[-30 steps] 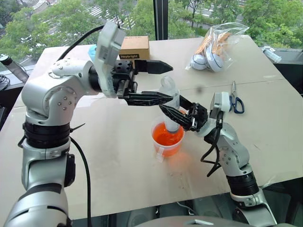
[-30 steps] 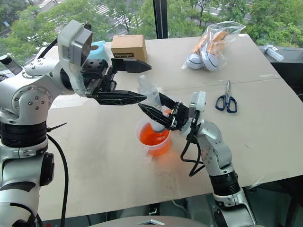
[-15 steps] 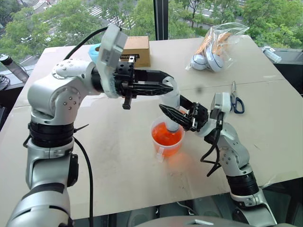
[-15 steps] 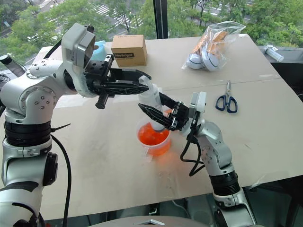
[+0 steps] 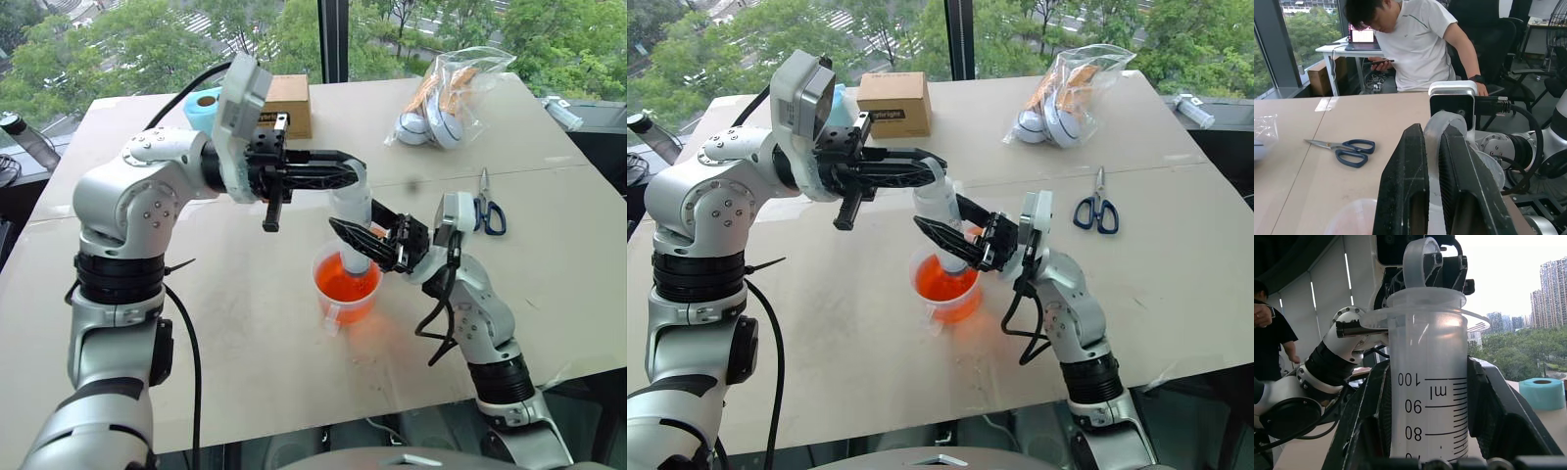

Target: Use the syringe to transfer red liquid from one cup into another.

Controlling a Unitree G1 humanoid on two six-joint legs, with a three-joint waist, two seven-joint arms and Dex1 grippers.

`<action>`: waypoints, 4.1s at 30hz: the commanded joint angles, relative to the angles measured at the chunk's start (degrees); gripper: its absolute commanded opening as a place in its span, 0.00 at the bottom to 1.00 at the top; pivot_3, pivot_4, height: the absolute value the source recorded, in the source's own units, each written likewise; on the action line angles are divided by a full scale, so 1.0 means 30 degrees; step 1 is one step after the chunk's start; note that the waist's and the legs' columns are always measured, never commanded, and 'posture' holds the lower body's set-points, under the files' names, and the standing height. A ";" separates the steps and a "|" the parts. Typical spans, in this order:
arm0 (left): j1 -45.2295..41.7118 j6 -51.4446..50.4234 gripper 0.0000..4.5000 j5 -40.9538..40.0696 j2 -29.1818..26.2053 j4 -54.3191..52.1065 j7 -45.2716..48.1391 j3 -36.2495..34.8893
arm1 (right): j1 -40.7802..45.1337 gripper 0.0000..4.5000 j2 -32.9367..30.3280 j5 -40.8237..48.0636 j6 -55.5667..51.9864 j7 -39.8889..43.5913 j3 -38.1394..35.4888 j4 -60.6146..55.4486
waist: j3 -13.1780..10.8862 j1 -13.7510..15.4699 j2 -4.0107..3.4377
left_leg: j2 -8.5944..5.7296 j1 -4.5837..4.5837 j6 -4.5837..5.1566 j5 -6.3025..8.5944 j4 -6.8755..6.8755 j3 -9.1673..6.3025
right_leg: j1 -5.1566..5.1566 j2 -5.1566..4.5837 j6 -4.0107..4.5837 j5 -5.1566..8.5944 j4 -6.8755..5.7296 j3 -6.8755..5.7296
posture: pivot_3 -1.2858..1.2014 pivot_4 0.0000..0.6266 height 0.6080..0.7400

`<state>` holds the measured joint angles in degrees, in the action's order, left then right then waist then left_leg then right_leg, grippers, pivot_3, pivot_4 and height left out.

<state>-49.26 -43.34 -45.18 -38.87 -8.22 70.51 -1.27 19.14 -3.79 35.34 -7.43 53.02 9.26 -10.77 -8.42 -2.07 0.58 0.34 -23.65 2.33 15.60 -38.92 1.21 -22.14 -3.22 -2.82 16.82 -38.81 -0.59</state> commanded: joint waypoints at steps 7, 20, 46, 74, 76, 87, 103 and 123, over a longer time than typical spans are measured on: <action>-0.0521 0.0076 0.01 -0.0741 0.0306 -0.0022 -0.0663 -0.1169 | 0.0270 0.34 0.0050 0.0221 -0.0047 0.0189 0.0144 0.0003 | 0.0000 0.0003 0.0000 | 0.0000 0.0000 0.0000 0.0000 -0.0002 -0.0003 | 0.0000 -0.0001 0.0000 0.0000 0.0000 -0.0001 | 0.52 0.24 1.00; -0.1965 -0.0804 0.01 -0.2297 0.0562 0.0198 -0.1985 -0.2454 | 0.0104 0.34 -0.0263 0.0085 0.0208 0.0658 0.0216 0.0801 | 0.0000 -0.0003 0.0000 | 0.0000 -0.0001 0.0000 0.0000 -0.0010 -0.0007 | 0.0001 -0.0003 0.0000 0.0000 -0.0001 0.0004 | 0.52 0.24 1.00; -0.1719 -0.1239 0.42 -0.2288 -0.0295 0.0388 -0.2284 -0.2354 | 0.1090 0.34 0.0464 0.0716 0.0325 0.0297 -0.0182 0.0840 | -0.0001 -0.0030 0.0000 | 0.0000 -0.0001 -0.0001 0.0000 -0.0016 -0.0009 | 0.0000 -0.0003 0.0000 0.0000 -0.0002 0.0002 | 0.52 0.24 1.00; -0.5145 0.2263 0.88 0.0090 0.1656 0.5301 -0.1266 -0.1958 | 0.6825 0.34 0.0510 0.1830 0.0096 -0.2980 -0.4007 0.2688 | 0.0000 0.0010 0.0004 | -0.0014 -0.0007 0.0000 0.0000 -0.0039 -0.0009 | 0.0002 0.0000 -0.0002 -0.0001 -0.0021 -0.0031 | 0.52 0.24 1.00; -0.5285 0.3109 0.88 0.0883 0.2158 0.5924 -0.0889 -0.1437 | 0.6646 0.34 0.0443 0.1283 0.0934 -0.2458 -0.4078 0.3749 | -0.0001 -0.0025 0.0003 | -0.0016 -0.0014 0.0001 0.0000 -0.0038 0.0009 | 0.0000 0.0001 -0.0002 -0.0001 -0.0017 -0.0028 | 0.52 0.24 1.00; -0.7123 0.7147 0.88 0.4565 0.4490 1.1100 0.0751 0.0376 | 0.5534 0.34 0.0117 -0.0350 0.3117 -0.0676 -0.3998 0.5973 | -0.0004 -0.0088 0.0002 | -0.0010 -0.0023 0.0000 0.0000 -0.0030 0.0017 | -0.0010 0.0010 -0.0002 -0.0001 -0.0013 -0.0026 | 0.52 0.24 1.00; -0.8213 0.7777 0.07 0.5194 0.6146 1.2975 0.2256 0.0040 | 0.5307 0.34 0.0293 -0.0888 0.3487 -0.0301 -0.3734 0.6031 | -0.0013 -0.0072 0.0008 | 0.0000 -0.0034 0.0000 0.0000 -0.0028 0.0011 | -0.0013 0.0007 -0.0002 -0.0001 -0.0012 -0.0029 | 0.52 0.24 1.00; -0.6890 0.8589 0.00 0.7168 0.6188 1.3325 0.2873 0.1227 | 0.5903 0.34 0.0561 -0.0749 0.3682 -0.0475 -0.4033 0.5932 | -0.0013 -0.0072 0.0008 | -0.0001 -0.0032 -0.0001 0.0000 -0.0029 0.0011 | -0.0013 0.0008 -0.0003 -0.0001 -0.0013 -0.0028 | 0.52 0.24 1.00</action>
<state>-71.29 -17.79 -25.48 -20.67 32.16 77.66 -0.25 34.44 -2.91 31.69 2.59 51.88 -2.21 9.87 -8.46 -2.29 0.60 0.34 -23.74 2.32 15.60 -39.00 1.24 -22.18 -3.19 -2.82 16.81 -38.85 -0.68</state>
